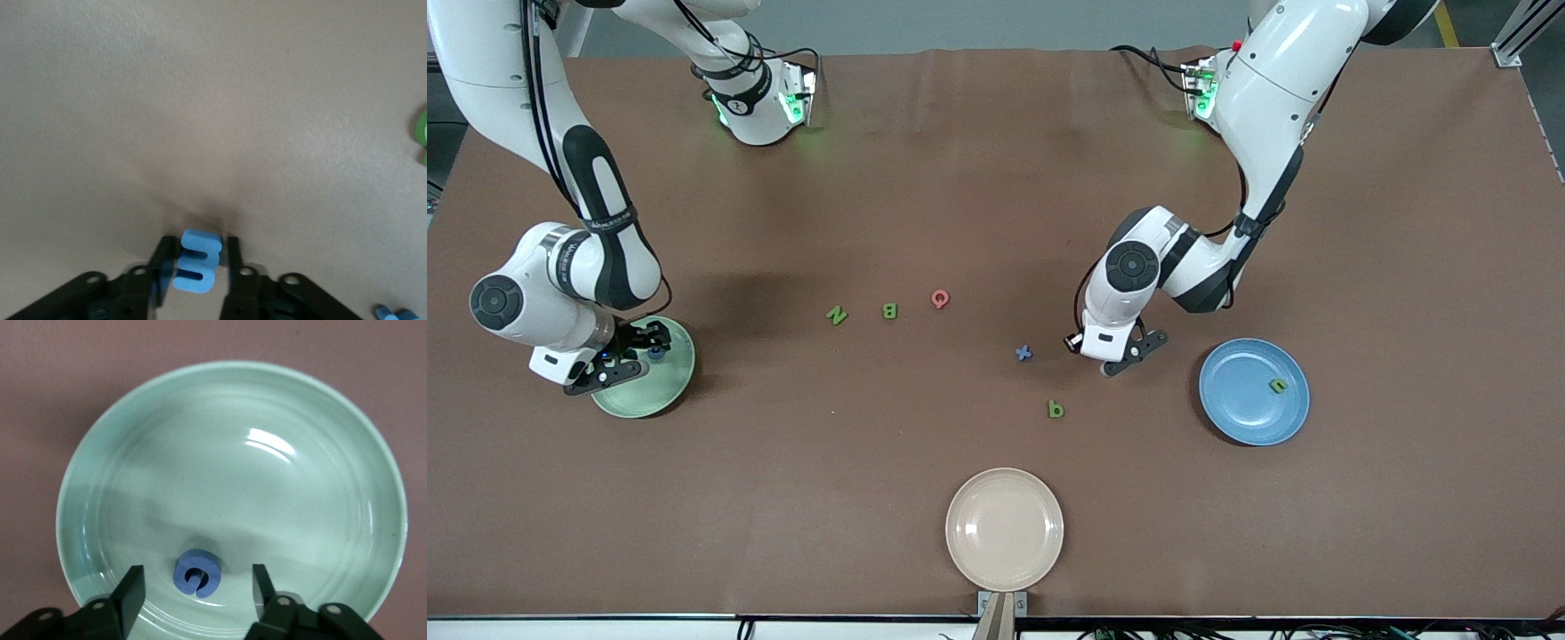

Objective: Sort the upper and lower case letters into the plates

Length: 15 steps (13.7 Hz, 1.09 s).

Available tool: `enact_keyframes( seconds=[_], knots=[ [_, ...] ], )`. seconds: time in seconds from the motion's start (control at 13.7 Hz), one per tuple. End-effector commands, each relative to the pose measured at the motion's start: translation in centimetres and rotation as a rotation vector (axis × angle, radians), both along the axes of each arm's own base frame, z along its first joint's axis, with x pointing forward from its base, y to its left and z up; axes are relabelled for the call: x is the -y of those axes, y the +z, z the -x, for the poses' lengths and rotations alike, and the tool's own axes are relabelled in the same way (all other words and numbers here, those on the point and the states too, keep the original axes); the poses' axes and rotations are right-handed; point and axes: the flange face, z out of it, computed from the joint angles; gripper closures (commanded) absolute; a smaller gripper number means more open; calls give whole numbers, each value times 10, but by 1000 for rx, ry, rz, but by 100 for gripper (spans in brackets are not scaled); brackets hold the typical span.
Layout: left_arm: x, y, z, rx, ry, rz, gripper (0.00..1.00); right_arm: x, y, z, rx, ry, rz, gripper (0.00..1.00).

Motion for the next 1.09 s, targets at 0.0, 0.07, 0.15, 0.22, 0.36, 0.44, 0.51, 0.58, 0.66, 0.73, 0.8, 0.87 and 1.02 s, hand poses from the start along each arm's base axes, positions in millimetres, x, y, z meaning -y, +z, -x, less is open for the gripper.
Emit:
enact_keyframes(
  seconds=[0.0, 0.07, 0.15, 0.22, 0.36, 0.44, 0.51, 0.58, 0.66, 0.73, 0.8, 0.87, 1.02],
  knots=[
    [-26, -1, -18, 58, -35, -68, 100, -12, 39, -2, 2, -35, -34, 1],
    [-46, 11, -33, 83, -13, -76, 100, -26, 49, 0, -25, -92, -41, 1],
    [-68, 28, -46, 102, 11, -86, 100, -47, 60, 0, -40, -170, -38, 1],
    [-89, 51, -60, 129, 43, -85, 100, -67, 71, 1, -53, -262, -32, 0],
    [-144, 86, -85, 117, 42, -132, 100, -100, 88, 8, -85, -379, -21, 0],
    [-171, 88, -93, 101, 17, -145, 100, -126, 98, 12, -95, -418, -14, 0],
    [-200, 87, -100, 90, 7, -151, 100, -149, 106, 18, -92, -471, -6, 0],
    [-224, 84, -103, 77, -3, -154, 100, -168, 110, 26, -90, -514, 0, 0],
    [-243, 73, -101, 51, -12, -158, 99, -188, 109, 33, -95, -547, 13, 0],
    [-258, 63, -100, 30, -11, -160, 97, -206, 107, 37, -94, -596, 29, 0],
    [-264, 54, -98, 11, -12, -160, 90, -227, 105, 42, -93, -658, 47, 0],
    [-269, 49, -98, 3, -3, -159, 70, -254, 104, 48, -85, -743, 73, 0],
    [-272, 45, -99, -2, 0, -158, 1, -298, 96, 63, -71, -813, 105, 0]
  ],
)
